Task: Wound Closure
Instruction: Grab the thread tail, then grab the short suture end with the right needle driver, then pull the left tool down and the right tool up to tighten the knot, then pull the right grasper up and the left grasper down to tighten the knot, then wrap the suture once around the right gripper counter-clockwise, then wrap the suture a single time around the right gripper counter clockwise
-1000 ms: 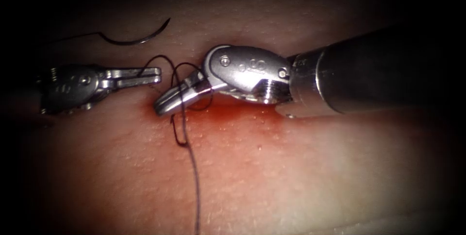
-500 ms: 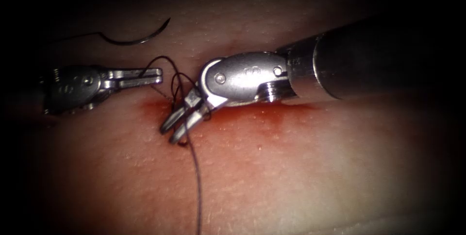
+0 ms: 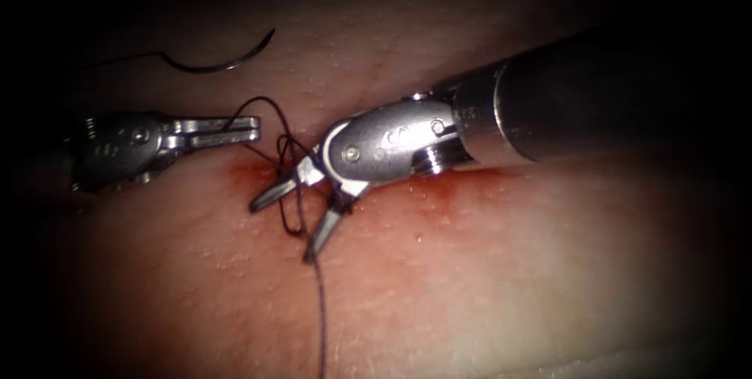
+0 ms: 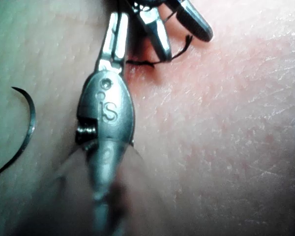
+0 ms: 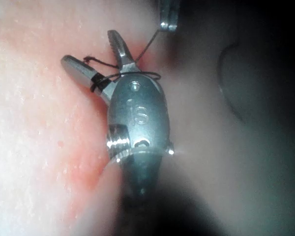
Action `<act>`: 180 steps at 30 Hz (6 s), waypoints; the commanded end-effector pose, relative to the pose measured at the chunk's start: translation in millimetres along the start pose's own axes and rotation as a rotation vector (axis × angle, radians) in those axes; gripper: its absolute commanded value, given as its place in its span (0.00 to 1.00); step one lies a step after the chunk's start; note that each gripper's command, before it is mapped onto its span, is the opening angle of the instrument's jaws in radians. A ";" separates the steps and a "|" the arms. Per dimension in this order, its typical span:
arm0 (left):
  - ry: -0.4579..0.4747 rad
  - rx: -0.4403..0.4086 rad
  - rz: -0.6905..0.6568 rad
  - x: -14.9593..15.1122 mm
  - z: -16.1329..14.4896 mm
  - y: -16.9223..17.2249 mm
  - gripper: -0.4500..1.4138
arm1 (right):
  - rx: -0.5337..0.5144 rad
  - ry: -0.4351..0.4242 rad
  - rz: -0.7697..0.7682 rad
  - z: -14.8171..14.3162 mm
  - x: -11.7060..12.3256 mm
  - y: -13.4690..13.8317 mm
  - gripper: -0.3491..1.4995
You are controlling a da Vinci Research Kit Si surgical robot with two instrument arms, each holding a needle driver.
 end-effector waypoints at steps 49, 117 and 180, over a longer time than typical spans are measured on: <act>-0.127 -0.188 -0.073 3.0 -1.1 20.0 0.00 | -0.132 0.051 0.130 -5.7 -2.6 5.7 0.00; -0.196 -0.273 0.124 14.6 4.5 14.9 0.00 | -0.702 0.004 0.181 -6.3 -0.9 4.3 0.39; -0.147 -0.148 0.391 -1.7 0.6 -3.1 0.00 | -0.729 0.593 0.400 1.1 1.3 0.3 0.00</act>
